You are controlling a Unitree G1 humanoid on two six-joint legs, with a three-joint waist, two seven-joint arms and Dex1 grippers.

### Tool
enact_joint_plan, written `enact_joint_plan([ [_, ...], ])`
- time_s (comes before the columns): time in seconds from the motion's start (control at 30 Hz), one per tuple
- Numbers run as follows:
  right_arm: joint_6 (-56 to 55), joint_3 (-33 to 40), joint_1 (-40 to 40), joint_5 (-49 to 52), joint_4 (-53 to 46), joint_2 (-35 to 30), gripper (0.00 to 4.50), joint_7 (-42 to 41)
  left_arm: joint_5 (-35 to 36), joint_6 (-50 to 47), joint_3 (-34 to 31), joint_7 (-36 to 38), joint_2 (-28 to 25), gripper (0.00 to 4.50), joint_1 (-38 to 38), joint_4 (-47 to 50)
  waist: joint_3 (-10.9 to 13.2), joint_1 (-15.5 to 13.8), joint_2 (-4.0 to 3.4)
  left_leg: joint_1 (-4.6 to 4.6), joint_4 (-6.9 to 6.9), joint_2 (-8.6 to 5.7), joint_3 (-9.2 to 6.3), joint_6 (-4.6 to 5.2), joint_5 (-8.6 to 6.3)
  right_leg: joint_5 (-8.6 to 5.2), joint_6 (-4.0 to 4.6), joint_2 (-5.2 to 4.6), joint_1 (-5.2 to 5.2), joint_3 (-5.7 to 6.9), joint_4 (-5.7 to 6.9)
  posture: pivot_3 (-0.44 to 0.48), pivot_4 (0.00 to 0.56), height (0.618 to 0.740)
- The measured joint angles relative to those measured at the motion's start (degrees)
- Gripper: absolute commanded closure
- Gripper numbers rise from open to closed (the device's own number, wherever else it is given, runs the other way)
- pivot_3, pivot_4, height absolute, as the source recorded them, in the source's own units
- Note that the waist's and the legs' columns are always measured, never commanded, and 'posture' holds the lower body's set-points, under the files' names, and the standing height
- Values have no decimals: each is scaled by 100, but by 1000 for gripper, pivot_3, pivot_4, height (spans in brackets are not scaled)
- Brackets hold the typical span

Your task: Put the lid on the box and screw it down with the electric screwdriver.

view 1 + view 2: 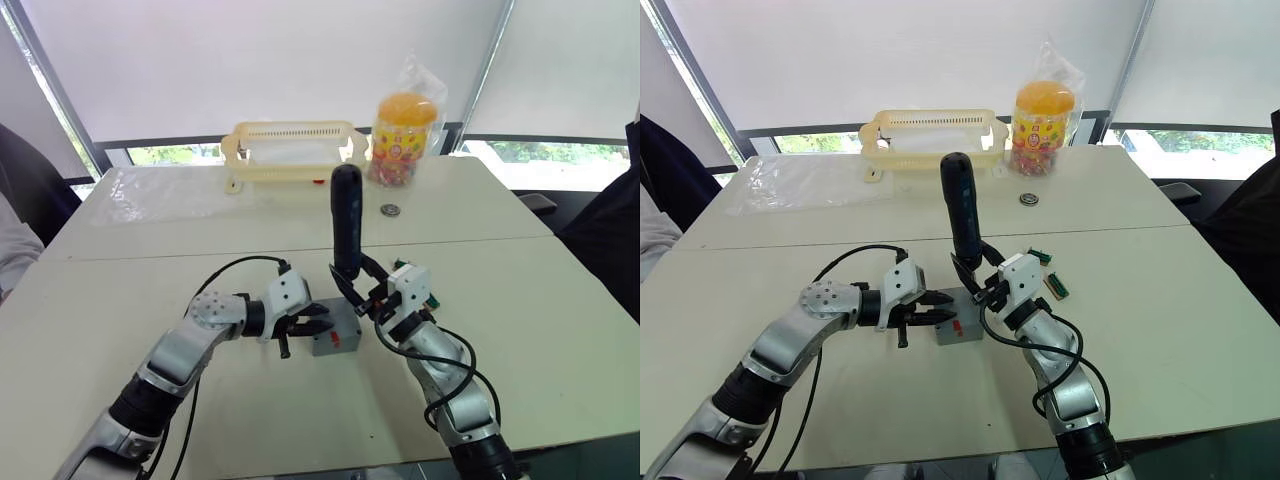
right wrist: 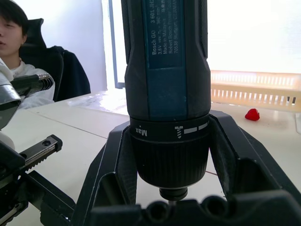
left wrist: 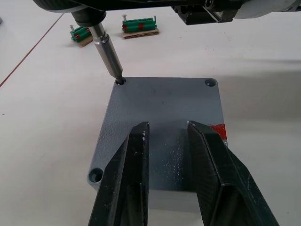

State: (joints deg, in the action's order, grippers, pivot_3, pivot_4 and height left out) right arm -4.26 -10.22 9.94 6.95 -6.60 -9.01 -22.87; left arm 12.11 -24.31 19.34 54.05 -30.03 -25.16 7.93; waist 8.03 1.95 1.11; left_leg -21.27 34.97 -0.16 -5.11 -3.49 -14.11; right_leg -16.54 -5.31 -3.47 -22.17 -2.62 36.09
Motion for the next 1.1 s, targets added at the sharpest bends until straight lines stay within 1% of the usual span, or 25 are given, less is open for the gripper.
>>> enact_joint_plan([
  [0.1, 248, 105, 49, 41, -219, 0, 2749, 70, -42, 48, 54, 13, 5, 3255, -62, -20, 4, -38, -2, -7, 2, -2, 1, 0, 0, 0, 0, -3, -2, 0, 0, 0, 150, 740],
  [0.27, 1540, 218, 349, 277, -911, -77, 2749, 202, -119, 213, 119, 28, 39, 3255, -213, -129, 65, -111, -45, -25, 2, -4, 9, 2, 2, 7, 6, -4, -12, 1, 1, 0, 150, 740],
  [0.3, 1736, 224, 402, 313, -1046, -108, 2749, 224, -129, 239, 120, 27, 50, 3255, -225, -132, 78, -114, -49, -30, 1, -6, 10, 2, 2, 19, 22, -2, -17, 1, 2, 0, 150, 740],
  [0.43, 2549, 426, 708, 641, -1858, -160, 2749, 322, -142, 286, 120, 31, 104, 3255, -254, -145, 97, -116, -50, -38, -19, -11, 12, 3, 1, 23, 5, 13, -31, 13, 2, 0, 150, 740],
  [0.53, 3009, 708, 1056, 983, -2203, -238, 2749, 359, -142, 290, 117, 38, 108, 3255, -256, -152, 103, -112, -46, -34, -22, -12, 12, 3, 1, 21, 4, 15, -29, 15, 2, 0, 150, 740],
  [0.67, 3624, 1302, 1593, 1622, -2286, -336, 2749, 485, -73, 270, -47, 20, 183, 3255, -204, -192, 123, -98, -46, -31, -18, -10, 13, 4, 2, 24, 7, 16, -26, 15, 2, 0, 150, 740],
  [0.77, 3828, 1665, 1729, 1943, -2286, -341, 2749, 588, 107, 150, -231, 5, 274, 3255, -162, -243, 140, -99, -47, -38, -20, -10, 15, 4, 2, 25, 6, 20, -33, 17, 2, 0, 150, 740],
  [0.83, 4090, 1853, 1879, 2280, -2151, -366, 2749, 629, 296, -92, -372, 37, 275, 3255, -188, -171, 165, -84, -52, -53, -20, -11, 17, 4, 2, 29, 1, 23, -47, 17, 4, 0, 150, 740],
  [0.87, 4249, 1993, 2031, 2459, -2031, -406, 2749, 670, 374, -248, -450, 57, 266, 3255, -215, -140, 182, -74, -58, -78, -14, -11, 18, 5, 3, 40, -13, 25, -70, 17, 9, 0, 150, 740],
  [0.93, 4734, 2343, 2426, 2865, -1788, -703, 2749, 789, 605, -567, -576, 128, 145, 3255, -265, -27, 213, -78, -73, -134, 9, -13, 18, 5, 4, 59, -42, 31, -120, 17, 20, 0, 150, 740],
  [0.97, 5129, 2539, 2680, 3155, -1623, -995, 2749, 814, 751, -773, -665, 219, 33, 3255, -300, 44, 239, -83, -84, -143, 13, -14, 19, 5, 4, 62, -44, 31, -125, 17, 20, 0, 150, 740],
  [1.0, 5651, 2810, 3005, 3530, -1389, -1451, 2749, 805, 917, -1029, -737, 351, -187, 3255, -384, 132, 278, -86, -94, -154, 16, -17, 21, 5, 5, 62, -44, 30, -135, 17, 22, 0, 150, 740],
  [1.1, 6747, 3386, 3557, 4238, -936, -2391, 2749, 777, 1216, -1455, -965, 654, -654, 3255, -580, 293, 295, -120, -94, -210, 16, -19, 11, 6, 5, 63, -44, 31, -186, 30, 25, 0, 150, 740],
])
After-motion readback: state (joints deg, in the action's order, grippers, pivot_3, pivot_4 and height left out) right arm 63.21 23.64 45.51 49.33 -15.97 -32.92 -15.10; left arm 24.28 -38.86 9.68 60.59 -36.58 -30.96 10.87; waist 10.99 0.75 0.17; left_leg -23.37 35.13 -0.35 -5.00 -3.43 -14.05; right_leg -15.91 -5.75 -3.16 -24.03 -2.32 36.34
